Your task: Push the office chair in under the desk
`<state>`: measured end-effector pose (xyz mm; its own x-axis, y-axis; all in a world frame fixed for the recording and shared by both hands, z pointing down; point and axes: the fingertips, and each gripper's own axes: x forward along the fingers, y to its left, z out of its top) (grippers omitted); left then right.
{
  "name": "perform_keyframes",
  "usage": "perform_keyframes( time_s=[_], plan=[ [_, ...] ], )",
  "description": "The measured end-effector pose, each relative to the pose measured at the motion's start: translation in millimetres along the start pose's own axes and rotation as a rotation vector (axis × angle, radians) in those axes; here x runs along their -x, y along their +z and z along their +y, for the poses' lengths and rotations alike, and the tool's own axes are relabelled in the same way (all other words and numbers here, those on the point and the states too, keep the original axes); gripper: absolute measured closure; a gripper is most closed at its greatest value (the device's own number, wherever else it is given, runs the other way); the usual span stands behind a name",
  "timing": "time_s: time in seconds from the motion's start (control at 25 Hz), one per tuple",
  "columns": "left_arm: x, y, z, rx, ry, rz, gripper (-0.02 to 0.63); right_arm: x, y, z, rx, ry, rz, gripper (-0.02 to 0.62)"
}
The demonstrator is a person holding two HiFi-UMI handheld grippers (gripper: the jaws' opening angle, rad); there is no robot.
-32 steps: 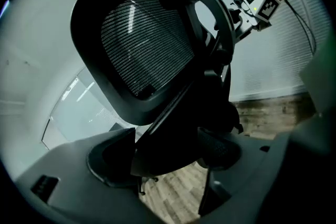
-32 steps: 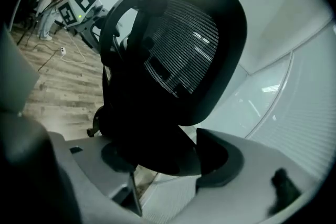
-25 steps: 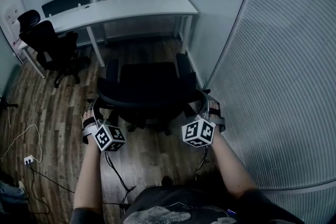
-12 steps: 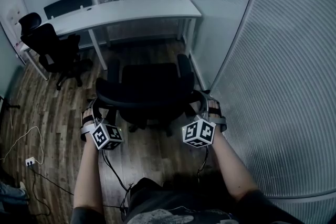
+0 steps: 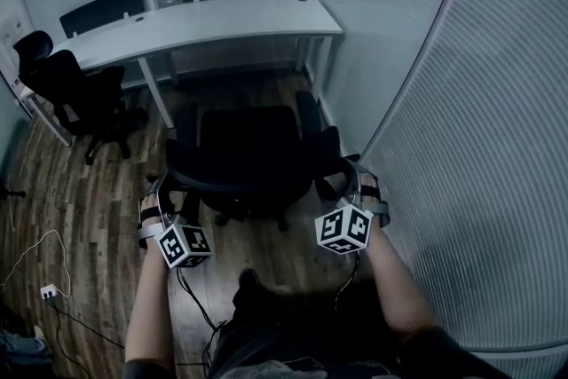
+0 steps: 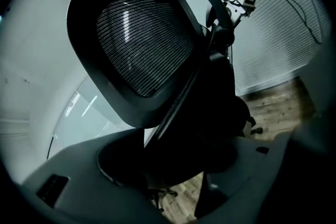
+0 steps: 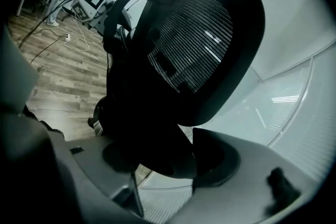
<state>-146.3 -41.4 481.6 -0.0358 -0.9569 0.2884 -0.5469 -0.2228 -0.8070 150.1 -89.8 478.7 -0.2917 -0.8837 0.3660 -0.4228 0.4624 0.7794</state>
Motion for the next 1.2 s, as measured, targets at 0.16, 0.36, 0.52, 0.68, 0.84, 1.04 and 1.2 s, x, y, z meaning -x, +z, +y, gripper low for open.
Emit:
perform_keyframes(
  time_s=[0.16,0.36,0.52,0.68,0.84,1.04,1.2],
  plan=[
    [-39.5,1.2,14.0,0.002,-0.001,-0.019,0.314,-39.1,4.3,-16.2,-0.011,-0.011,0.007,0.316],
    [-89.2,-1.6,32.6,0.001,-0.032,-0.045,0.314,-92.1,12.3,-33.9,-0.024,-0.012,0.045,0.316],
    [-128.1,-4.0,42.7,-0.003,-0.041,-0.057,0.314,-131.3,14.3,-44.1,-0.034,-0.016,0.068,0.316],
    [-166.5,-6.2,58.4,-0.006,-0.047,-0.054,0.314,-170.4,21.3,-57.5,-0.044,-0.029,0.084,0.316],
    [-203.0,-4.7,72.9,-0.007,-0.061,-0.055,0.316,-206.0,26.4,-72.9,-0.048,-0.032,0.088,0.316],
    [-246.3,-5.5,86.8,-0.002,-0.061,-0.037,0.316,-250.3,31.0,-87.8,-0.051,-0.03,0.071,0.316],
    [-284.7,-7.2,104.3,0.0,-0.063,-0.022,0.316,-288.0,40.5,-103.4,-0.051,-0.036,0.063,0.316]
  ],
)
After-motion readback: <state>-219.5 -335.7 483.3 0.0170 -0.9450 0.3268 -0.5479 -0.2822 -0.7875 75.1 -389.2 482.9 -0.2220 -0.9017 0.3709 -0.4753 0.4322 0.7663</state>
